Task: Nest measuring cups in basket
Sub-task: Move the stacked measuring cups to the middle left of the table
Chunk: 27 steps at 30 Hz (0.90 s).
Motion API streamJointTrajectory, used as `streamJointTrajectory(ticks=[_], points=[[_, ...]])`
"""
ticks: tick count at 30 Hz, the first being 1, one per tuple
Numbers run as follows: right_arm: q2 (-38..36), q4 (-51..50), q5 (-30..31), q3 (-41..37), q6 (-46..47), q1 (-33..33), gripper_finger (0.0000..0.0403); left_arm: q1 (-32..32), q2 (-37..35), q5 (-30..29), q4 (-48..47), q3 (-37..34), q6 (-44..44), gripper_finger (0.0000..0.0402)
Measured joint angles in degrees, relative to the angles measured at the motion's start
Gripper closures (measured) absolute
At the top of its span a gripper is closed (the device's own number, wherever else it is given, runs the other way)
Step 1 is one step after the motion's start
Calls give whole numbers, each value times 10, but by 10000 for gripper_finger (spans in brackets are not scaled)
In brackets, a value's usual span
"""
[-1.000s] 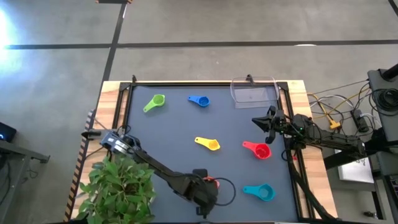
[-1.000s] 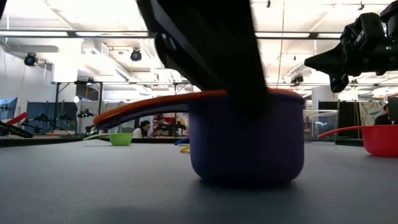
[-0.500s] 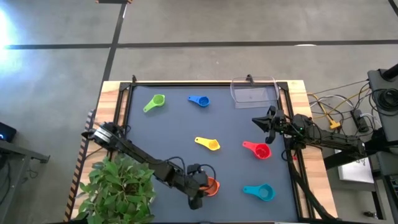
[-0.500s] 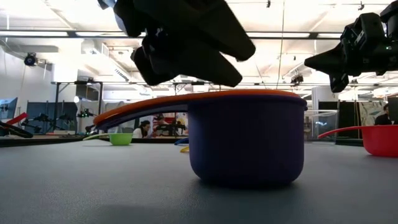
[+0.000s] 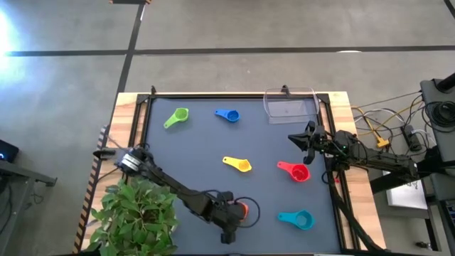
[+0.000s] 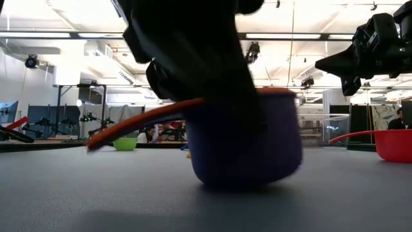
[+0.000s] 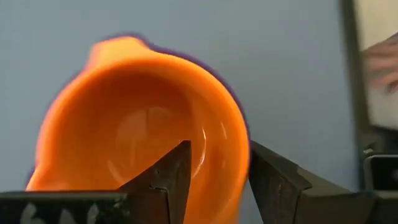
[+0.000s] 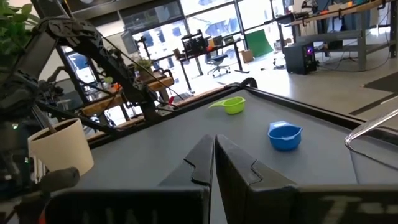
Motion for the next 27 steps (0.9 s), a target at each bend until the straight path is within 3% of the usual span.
streamJointTrajectory(ticks=[5,12,19,27], points=[[0,0,0,0,0,0,394,1,15,-1,-52,26,2,292],[0,0,0,0,0,0,394,2,13,-7,-61,28,16,389],[0,0,0,0,0,0,394,11,-5,-10,-117,27,14,396],[0,0,0,0,0,0,394,26,-66,-55,-237,25,49,398]])
